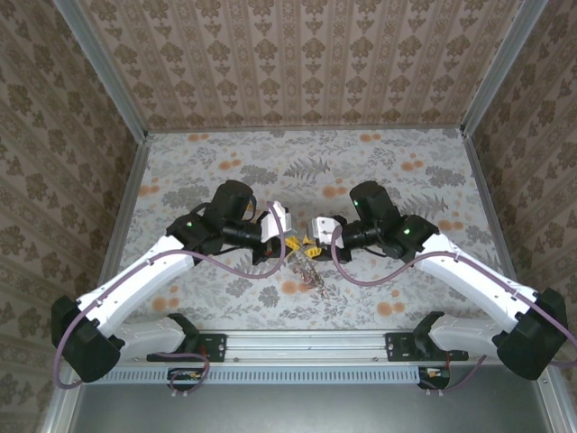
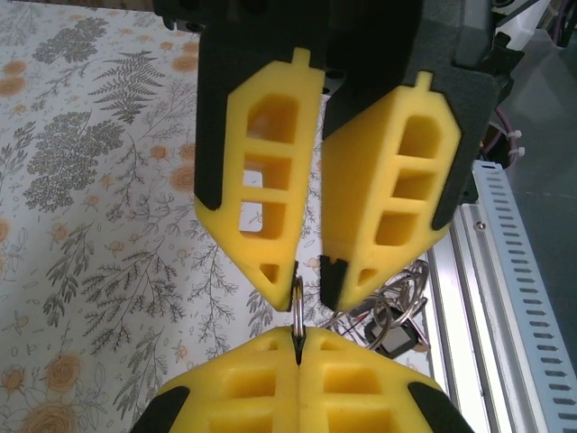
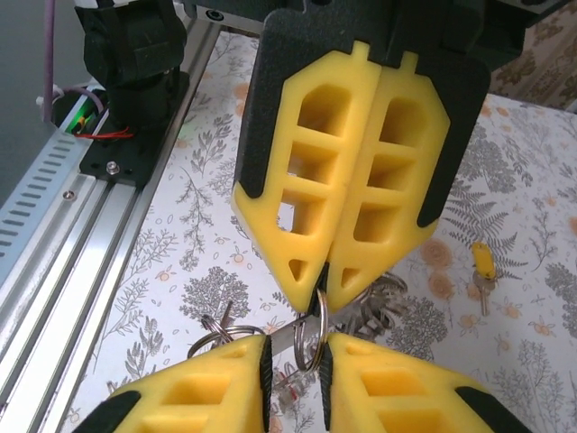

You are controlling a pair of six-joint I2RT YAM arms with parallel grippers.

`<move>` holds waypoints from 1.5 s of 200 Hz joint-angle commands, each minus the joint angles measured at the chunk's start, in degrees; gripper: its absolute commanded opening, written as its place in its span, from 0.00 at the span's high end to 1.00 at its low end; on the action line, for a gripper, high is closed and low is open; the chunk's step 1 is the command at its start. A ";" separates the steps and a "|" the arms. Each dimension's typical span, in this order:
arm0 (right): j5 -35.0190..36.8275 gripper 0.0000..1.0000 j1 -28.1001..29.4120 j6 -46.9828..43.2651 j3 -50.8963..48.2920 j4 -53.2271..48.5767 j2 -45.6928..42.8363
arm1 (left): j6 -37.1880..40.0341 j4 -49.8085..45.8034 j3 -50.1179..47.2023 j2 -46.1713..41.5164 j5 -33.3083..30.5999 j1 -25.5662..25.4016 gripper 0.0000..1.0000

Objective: Put the keys on the keyring

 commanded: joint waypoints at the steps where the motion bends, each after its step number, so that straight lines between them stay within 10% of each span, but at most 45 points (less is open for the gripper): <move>1: 1.85 0.83 0.93 -1.64 1.81 -2.22 0.87 | 1.92 -1.04 2.72 0.12 2.90 0.14 1.00; 58: 1.10 1.00 1.29 0.90 1.17 -1.48 0.45 | 0.78 -2.30 3.66 0.77 1.43 0.68 1.00; 106: -3.92 1.00 1.14 17.31 -7.71 17.80 -1.89 | -2.59 -0.28 -3.51 -8.25 -2.54 6.55 0.59; 176: -7.70 1.00 0.52 18.62 -7.74 18.69 -2.48 | 12.41 3.85 -11.73 -10.88 5.63 6.96 0.36; 245: -11.32 1.00 0.43 14.75 -4.34 12.04 -0.79 | 21.24 5.03 -10.38 -7.28 -3.78 2.99 0.45; 300: -11.51 1.00 0.52 11.93 -3.48 7.94 -0.11 | 23.40 3.78 -9.63 -5.18 -0.68 2.12 0.87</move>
